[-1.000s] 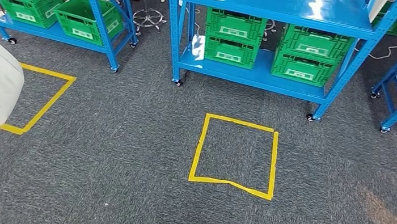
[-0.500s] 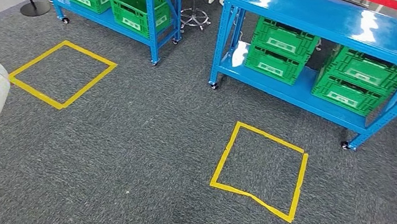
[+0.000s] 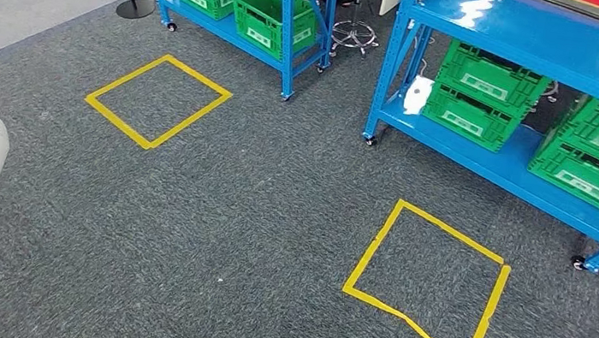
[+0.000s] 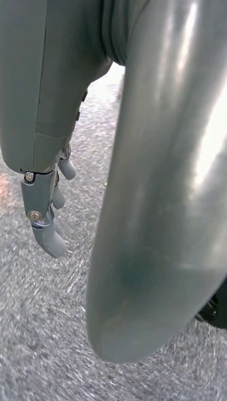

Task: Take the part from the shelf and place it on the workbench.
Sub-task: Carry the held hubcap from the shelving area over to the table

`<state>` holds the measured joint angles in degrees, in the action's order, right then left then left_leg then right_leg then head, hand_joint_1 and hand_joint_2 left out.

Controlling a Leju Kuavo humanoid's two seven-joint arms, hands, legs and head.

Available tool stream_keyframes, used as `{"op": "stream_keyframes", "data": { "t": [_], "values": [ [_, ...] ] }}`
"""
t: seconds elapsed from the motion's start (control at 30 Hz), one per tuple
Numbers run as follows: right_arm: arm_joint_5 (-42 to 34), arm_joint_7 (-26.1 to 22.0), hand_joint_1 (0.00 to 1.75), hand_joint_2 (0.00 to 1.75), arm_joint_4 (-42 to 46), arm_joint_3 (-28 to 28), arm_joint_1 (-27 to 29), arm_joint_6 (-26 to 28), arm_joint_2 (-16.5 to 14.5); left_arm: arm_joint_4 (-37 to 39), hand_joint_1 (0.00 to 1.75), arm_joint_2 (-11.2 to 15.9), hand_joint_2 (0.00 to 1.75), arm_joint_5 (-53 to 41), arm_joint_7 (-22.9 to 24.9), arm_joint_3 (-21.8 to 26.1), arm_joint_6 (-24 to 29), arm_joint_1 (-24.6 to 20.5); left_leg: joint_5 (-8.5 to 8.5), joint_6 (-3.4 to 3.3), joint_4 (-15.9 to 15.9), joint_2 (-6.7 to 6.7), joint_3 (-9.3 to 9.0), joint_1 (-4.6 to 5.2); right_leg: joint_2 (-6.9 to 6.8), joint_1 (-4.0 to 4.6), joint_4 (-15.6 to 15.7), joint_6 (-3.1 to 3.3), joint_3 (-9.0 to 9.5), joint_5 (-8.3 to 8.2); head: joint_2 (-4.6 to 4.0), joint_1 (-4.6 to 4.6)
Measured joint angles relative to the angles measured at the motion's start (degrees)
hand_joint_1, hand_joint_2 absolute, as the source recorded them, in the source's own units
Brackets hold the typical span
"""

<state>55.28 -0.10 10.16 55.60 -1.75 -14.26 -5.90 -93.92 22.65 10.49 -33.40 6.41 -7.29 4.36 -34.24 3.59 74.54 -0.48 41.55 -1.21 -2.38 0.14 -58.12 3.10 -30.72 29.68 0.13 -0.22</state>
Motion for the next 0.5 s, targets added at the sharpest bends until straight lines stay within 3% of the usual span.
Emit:
{"op": "stream_keyframes", "data": {
  "t": [0.03,0.07,0.13,0.17,0.2,0.27,0.3,0.37,0.43,0.47,0.5],
  "values": [
    [0.1,-0.2,0.00,0.00,0.0,-0.1,0.0,0.0,0.1,-0.6,1.75,0.0,1.75,0.1,0.1,0.4,0.1,0.6,1.10,-0.03,-1.4,0.25,-0.92,0.01,-0.81,0.06,0.0,-0.05,0.04,0.06,0.00,0.01],
    [0.2,-0.4,0.00,0.00,0.0,-0.3,-0.1,0.0,0.1,-1.1,1.75,0.1,1.75,0.1,0.3,0.8,0.2,1.1,2.86,-0.12,-5.0,0.85,-2.94,0.04,-1.63,0.10,0.0,-0.15,0.13,0.16,0.00,0.01],
    [0.4,-0.4,0.00,0.00,0.0,-0.5,-0.2,-0.1,0.4,-2.0,1.75,0.2,1.75,0.2,0.7,1.4,0.4,1.4,5.66,-0.76,-13.0,3.20,-7.37,0.30,-3.15,0.31,-0.1,-0.59,0.39,0.49,0.00,0.03],
    [0.5,-0.4,0.00,0.00,0.0,-0.6,-0.3,-0.1,0.5,-2.4,1.75,0.2,1.75,0.2,0.8,1.6,0.5,1.4,6.29,-1.19,-15.3,3.91,-8.58,0.49,-3.78,0.40,-0.1,-0.91,0.50,0.63,0.01,0.05],
    [0.5,-0.3,0.00,0.00,0.0,-0.6,-0.4,-0.1,0.6,-2.7,1.75,0.2,1.75,0.2,0.8,1.8,0.5,1.4,6.44,-1.65,-16.2,4.09,-8.92,0.70,-4.37,0.46,-0.1,-1.25,0.59,0.72,0.01,0.09],
    [0.5,0.3,0.00,0.00,0.0,-0.6,-0.7,0.0,0.6,-2.9,1.75,0.2,1.75,0.2,0.8,1.9,0.6,1.3,6.80,-2.43,-16.1,2.67,-8.61,0.85,-5.61,0.43,-0.1,-1.94,0.80,0.77,0.01,0.13],
    [0.5,0.6,0.00,0.00,0.0,-0.6,-0.9,0.0,0.7,-2.9,1.75,0.2,1.75,0.1,0.8,1.9,0.6,1.1,7.00,-2.77,-16.3,2.02,-8.52,0.76,-5.33,0.32,-0.3,-2.31,0.86,1.04,0.00,0.15],
    [0.3,1.0,0.00,0.00,0.0,-0.6,-1.2,0.0,0.6,-2.7,1.75,0.1,1.75,0.0,0.8,1.9,0.6,0.0,7.49,-3.43,-16.6,0.78,-8.39,0.43,-2.29,0.08,-3.3,-2.91,-0.26,3.17,0.00,0.34],
    [0.1,1.1,0.00,0.00,0.0,-0.6,-1.1,0.1,0.6,-2.4,1.75,0.0,1.75,-0.1,0.9,1.7,0.6,-1.0,7.79,-3.80,-16.6,-0.42,-8.02,0.40,1.31,-0.18,-10.6,-3.17,-3.73,6.98,0.00,0.57],
    [0.0,1.1,0.00,0.00,0.0,-0.6,-1.0,0.1,0.6,-2.3,1.75,0.0,1.75,-0.1,0.9,1.7,0.6,-1.2,7.88,-3.87,-16.6,-1.10,-7.81,0.46,1.97,-0.20,-14.2,-3.21,-5.57,8.33,0.00,0.62],
    [0.0,1.2,0.00,0.00,0.0,-0.6,-1.0,0.2,0.5,-2.2,1.75,0.0,1.75,-0.1,0.9,1.7,0.6,-1.3,7.95,-3.88,-16.5,-1.84,-7.62,0.52,2.21,-0.19,-16.3,-3.18,-6.70,8.65,0.00,0.63]
  ]
}}
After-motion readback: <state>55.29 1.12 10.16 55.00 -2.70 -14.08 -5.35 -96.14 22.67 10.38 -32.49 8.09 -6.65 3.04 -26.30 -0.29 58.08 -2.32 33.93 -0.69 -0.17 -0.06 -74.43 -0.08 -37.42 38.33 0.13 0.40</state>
